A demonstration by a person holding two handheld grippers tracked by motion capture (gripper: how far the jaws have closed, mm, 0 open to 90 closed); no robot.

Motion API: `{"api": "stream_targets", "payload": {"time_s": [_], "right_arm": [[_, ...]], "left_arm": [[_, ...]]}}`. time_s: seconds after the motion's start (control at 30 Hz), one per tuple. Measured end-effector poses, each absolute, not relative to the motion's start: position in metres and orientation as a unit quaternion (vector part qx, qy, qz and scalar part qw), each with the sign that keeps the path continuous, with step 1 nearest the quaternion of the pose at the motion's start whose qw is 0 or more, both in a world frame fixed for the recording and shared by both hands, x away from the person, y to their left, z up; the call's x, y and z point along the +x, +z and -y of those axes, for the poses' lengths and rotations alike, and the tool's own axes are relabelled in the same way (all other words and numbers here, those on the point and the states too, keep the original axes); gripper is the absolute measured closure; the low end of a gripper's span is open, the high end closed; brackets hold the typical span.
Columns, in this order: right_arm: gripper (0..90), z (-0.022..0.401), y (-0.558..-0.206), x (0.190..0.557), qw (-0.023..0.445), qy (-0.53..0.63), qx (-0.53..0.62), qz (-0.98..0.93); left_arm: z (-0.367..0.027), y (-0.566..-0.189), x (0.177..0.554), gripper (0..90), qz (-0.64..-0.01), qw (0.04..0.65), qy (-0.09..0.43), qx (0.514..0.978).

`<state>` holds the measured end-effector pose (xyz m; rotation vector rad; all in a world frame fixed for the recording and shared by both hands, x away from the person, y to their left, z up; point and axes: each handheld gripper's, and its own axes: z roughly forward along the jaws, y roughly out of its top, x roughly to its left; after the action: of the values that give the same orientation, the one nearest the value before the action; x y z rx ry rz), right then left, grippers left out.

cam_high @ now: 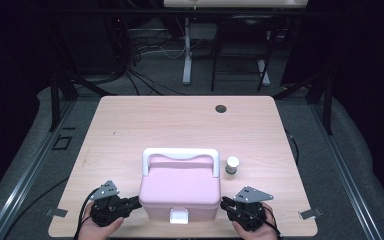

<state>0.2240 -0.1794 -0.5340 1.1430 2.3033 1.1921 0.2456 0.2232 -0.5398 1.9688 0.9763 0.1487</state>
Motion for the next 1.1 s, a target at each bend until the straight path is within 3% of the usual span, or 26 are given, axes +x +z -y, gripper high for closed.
{"api": "stream_targets", "payload": {"time_s": [0.57, 0.87, 1.1], "right_arm": [[69.3, 0.195, -0.533, 0.241, 0.164, 0.419, 0.417, -0.79], [68.2, 0.196, -0.52, 0.247, 0.153, 0.426, 0.418, -0.788], [67.3, 0.2, -0.488, 0.256, 0.154, 0.438, 0.414, -0.783]], "left_arm": [[-0.237, -0.535, 0.26, 65.8, -0.403, 0.461, 0.074, 0.787], [-0.244, -0.514, 0.273, 64.0, -0.412, 0.466, 0.064, 0.781], [-0.238, -0.479, 0.282, 64.3, -0.389, 0.475, 0.076, 0.786]]}}
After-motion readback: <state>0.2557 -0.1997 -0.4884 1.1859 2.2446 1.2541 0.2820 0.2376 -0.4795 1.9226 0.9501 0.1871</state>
